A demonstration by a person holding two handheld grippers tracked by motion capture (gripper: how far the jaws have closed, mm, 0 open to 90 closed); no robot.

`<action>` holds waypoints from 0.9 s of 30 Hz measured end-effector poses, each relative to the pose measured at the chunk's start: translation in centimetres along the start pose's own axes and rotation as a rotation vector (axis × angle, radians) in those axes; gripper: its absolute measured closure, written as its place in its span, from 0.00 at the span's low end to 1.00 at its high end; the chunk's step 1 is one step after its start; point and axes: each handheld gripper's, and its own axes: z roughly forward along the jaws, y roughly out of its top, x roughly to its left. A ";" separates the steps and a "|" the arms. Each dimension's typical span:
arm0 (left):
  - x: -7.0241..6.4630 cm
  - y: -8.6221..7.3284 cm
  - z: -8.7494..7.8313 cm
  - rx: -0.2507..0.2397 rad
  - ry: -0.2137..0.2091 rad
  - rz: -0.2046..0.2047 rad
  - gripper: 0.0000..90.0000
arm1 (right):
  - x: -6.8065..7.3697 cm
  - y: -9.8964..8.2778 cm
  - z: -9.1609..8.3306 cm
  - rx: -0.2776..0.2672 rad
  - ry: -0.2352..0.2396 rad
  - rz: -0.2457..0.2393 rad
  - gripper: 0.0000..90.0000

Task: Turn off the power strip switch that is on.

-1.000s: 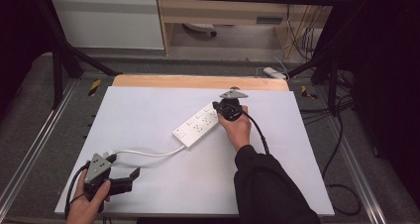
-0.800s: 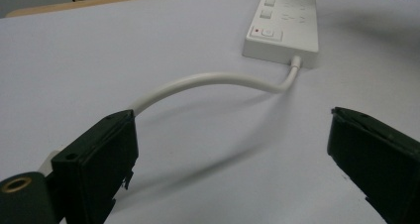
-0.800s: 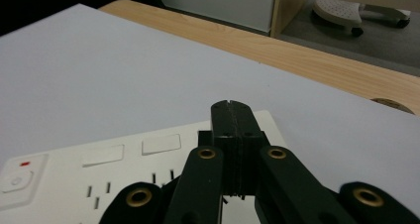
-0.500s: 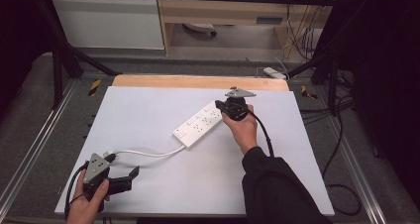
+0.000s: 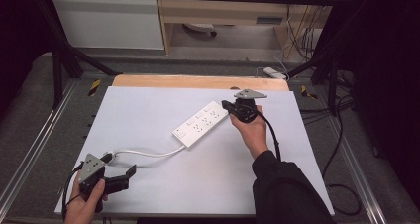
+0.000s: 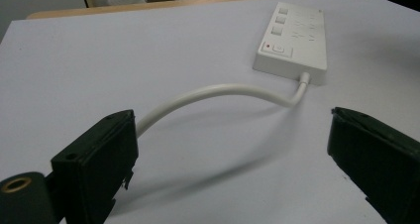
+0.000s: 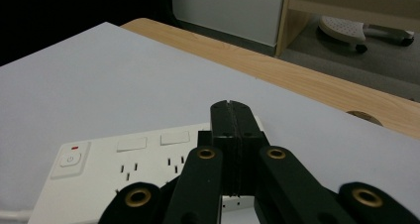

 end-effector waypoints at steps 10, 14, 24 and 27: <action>0.1 -0.1 -0.1 -0.002 0.020 -0.008 0.06 | -1.3 0.4 -2.6 -0.027 -0.010 0.038 1.00; 0.2 -0.1 -0.2 -0.011 0.024 -0.016 0.06 | -1.5 0.5 -3.6 -0.046 -0.016 0.033 1.00; -0.1 -0.1 -0.1 -0.005 0.020 -0.006 0.06 | -2.2 0.2 -6.5 -0.093 -0.020 0.050 0.89; 0.0 -0.1 -0.1 -0.004 0.024 -0.007 0.06 | -2.3 0.0 -7.3 -0.097 -0.027 0.044 0.79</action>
